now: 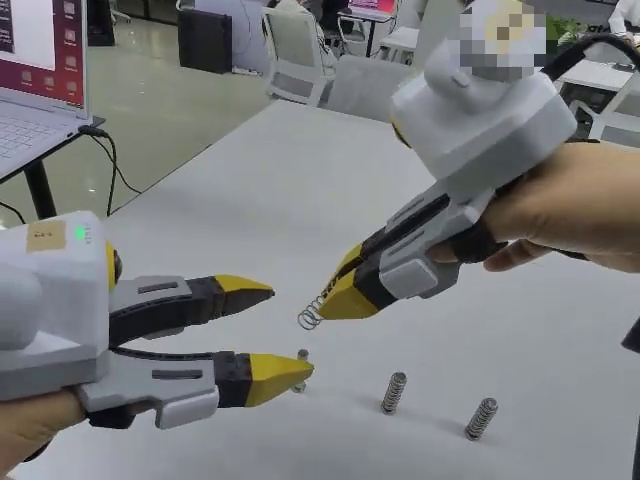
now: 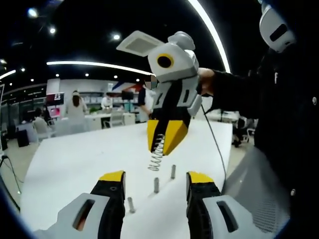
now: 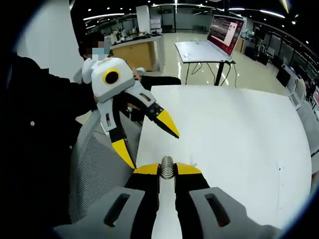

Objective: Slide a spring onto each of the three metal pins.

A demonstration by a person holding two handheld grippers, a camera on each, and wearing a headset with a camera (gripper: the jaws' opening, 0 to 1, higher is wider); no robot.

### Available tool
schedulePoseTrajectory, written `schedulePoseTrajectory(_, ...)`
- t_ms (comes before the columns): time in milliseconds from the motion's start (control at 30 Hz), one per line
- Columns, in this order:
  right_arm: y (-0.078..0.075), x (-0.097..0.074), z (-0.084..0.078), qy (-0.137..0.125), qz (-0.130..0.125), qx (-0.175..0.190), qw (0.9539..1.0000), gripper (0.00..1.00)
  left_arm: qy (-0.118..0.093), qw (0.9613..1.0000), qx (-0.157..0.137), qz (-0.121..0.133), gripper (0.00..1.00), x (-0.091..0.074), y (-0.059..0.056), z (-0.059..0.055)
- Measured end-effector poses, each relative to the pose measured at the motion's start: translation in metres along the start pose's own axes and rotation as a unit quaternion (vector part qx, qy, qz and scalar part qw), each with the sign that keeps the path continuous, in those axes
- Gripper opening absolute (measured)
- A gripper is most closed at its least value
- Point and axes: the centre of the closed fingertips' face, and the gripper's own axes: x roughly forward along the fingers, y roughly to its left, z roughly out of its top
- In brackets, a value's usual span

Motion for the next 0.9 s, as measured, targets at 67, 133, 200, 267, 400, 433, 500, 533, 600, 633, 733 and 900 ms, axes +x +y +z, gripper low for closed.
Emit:
schedulePoseTrajectory(67,-0.007,0.004,-0.003,0.021,-0.008,-0.011,0.9997,0.08,0.003,1.0000,0.000,0.003,0.47,0.000,0.001,-0.001)
schedulePoseTrajectory(133,-0.013,0.011,-0.004,0.033,-0.011,-0.014,0.9993,0.08,0.008,1.0000,-0.002,0.005,0.51,0.001,0.001,-0.003)
schedulePoseTrajectory(200,-0.023,0.018,-0.006,0.053,-0.020,-0.025,0.9981,0.08,0.013,0.9999,-0.003,0.009,0.53,0.001,0.003,-0.005)
schedulePoseTrajectory(267,-0.026,0.029,-0.010,0.069,-0.017,-0.030,0.9970,0.08,0.015,0.9998,-0.004,0.011,0.55,0.000,0.003,-0.006)
schedulePoseTrajectory(400,-0.044,0.049,-0.019,0.107,-0.022,-0.047,0.9929,0.08,0.018,0.9997,-0.006,0.016,0.59,0.000,0.006,-0.007)
schedulePoseTrajectory(433,-0.047,0.052,-0.021,0.112,-0.025,-0.052,0.9920,0.08,0.019,0.9997,-0.007,0.016,0.61,0.001,0.006,-0.008)
schedulePoseTrajectory(500,-0.049,0.060,-0.022,0.116,-0.019,-0.048,0.9919,0.08,0.022,0.9996,-0.009,0.017,0.63,0.001,0.006,-0.009)
schedulePoseTrajectory(533,-0.049,0.063,-0.024,0.120,-0.017,-0.045,0.9917,0.08,0.024,0.9995,-0.009,0.017,0.64,0.001,0.006,-0.009)
schedulePoseTrajectory(600,-0.056,0.071,-0.028,0.132,-0.019,-0.047,0.9899,0.08,0.025,0.9995,-0.010,0.016,0.64,0.002,0.006,-0.010)
schedulePoseTrajectory(633,-0.059,0.075,-0.031,0.140,-0.021,-0.050,0.9887,0.08,0.026,0.9995,-0.010,0.016,0.65,0.002,0.006,-0.010)
schedulePoseTrajectory(733,-0.063,0.081,-0.034,0.147,-0.018,-0.047,0.9878,0.08,0.028,0.9994,-0.012,0.016,0.66,0.002,0.006,-0.011)
schedulePoseTrajectory(900,-0.067,0.090,-0.040,0.162,-0.014,-0.049,0.9854,0.08,0.029,0.9994,-0.013,0.014,0.65,0.002,0.006,-0.011)
